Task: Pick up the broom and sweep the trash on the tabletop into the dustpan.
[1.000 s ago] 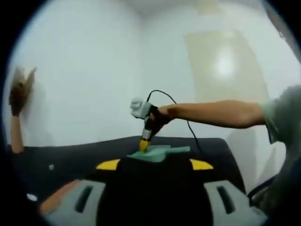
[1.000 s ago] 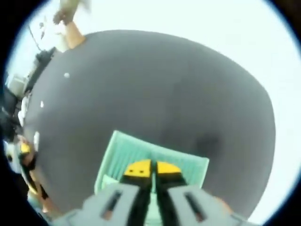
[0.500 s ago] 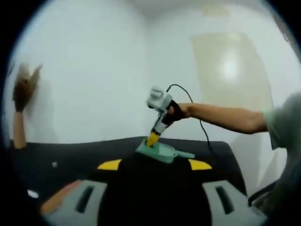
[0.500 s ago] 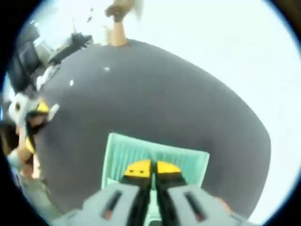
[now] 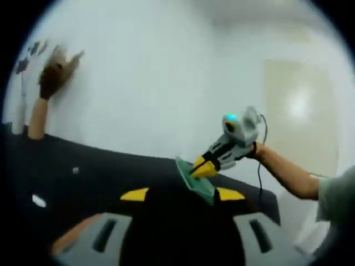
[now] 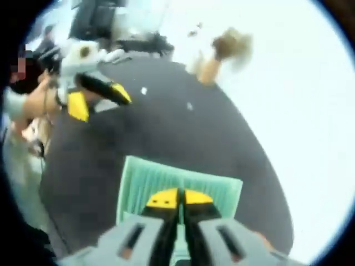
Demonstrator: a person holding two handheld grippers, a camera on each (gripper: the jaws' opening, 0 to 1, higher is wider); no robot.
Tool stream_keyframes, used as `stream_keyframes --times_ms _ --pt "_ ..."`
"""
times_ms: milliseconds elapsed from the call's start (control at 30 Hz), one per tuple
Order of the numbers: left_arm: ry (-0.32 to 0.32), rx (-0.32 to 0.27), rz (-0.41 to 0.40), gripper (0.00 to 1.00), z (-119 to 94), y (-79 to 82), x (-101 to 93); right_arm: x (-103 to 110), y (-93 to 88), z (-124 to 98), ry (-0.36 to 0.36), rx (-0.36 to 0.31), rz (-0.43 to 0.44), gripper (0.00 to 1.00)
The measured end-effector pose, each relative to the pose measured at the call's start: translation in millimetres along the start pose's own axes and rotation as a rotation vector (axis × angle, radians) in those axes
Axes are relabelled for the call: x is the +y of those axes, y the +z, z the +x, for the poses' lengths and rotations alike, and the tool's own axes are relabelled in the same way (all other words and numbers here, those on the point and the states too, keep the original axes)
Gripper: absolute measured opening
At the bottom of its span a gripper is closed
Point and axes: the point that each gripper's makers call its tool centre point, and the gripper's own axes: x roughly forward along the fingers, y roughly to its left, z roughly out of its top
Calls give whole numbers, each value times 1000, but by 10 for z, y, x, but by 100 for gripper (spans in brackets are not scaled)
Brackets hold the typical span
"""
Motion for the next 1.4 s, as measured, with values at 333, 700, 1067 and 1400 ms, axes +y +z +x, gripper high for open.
stream_keyframes --times_ms 333,700,1067,1400 --pt "113 -82 -296 29 42 233 176 323 342 -97 1 -192 -145 1" --pt "72 0 -578 21 132 -94 96 520 407 -94 -27 -293 -187 1" --pt "61 35 -716 18 214 -288 26 622 353 -27 -32 -318 -188 1" --pt "36 45 -812 10 268 -341 77 714 365 6 -26 -315 -199 1"
